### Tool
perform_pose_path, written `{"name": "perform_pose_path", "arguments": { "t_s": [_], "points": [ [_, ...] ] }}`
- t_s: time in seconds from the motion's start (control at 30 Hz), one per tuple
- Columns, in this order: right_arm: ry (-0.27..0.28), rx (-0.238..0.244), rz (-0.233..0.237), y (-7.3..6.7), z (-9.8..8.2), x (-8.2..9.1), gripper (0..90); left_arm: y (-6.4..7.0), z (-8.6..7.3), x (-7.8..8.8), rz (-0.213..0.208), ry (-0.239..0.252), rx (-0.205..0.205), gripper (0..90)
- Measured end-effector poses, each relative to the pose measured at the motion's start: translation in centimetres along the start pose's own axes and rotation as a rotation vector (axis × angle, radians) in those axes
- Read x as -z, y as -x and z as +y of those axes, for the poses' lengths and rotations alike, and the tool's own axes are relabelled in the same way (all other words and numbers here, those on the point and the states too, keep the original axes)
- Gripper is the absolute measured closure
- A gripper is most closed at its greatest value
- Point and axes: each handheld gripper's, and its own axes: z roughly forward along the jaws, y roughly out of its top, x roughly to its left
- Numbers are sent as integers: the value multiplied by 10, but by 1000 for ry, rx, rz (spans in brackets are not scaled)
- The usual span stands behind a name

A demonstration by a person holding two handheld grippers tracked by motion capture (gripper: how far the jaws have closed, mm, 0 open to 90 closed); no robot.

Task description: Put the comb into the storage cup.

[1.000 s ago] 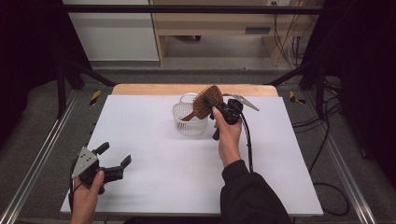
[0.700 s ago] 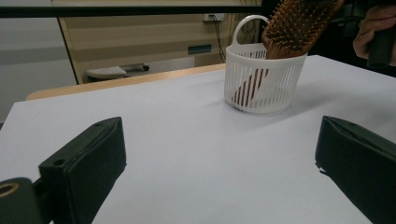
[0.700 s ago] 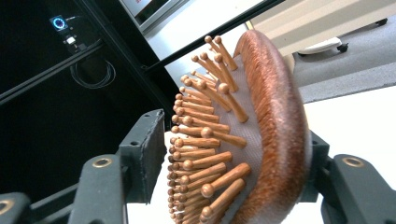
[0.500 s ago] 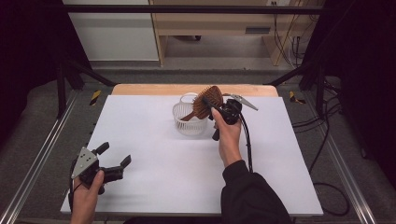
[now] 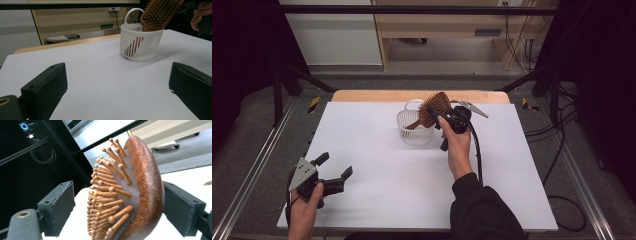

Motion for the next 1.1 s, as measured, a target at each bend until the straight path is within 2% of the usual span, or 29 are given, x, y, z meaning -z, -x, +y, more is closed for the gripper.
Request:
{"name": "perform_pose_path", "arguments": {
  "t_s": [0.23,0.43,0.6,0.9,1.1],
  "points": [
    [-10,3,-5,0,0,0,121,0,0,0,0,0,-1,20],
    [-14,28,-18,-2,-1,0,116,0,0,0,0,-1,-1,20],
    [-10,72,-49,-3,-1,1,110,0,0,0,0,-1,0,20],
    [-4,158,-74,-8,1,5,97,0,0,0,-1,-2,-2,20],
    [-4,182,-81,-8,1,6,89,0,0,-1,-2,-6,-2,20]
  ]
}}
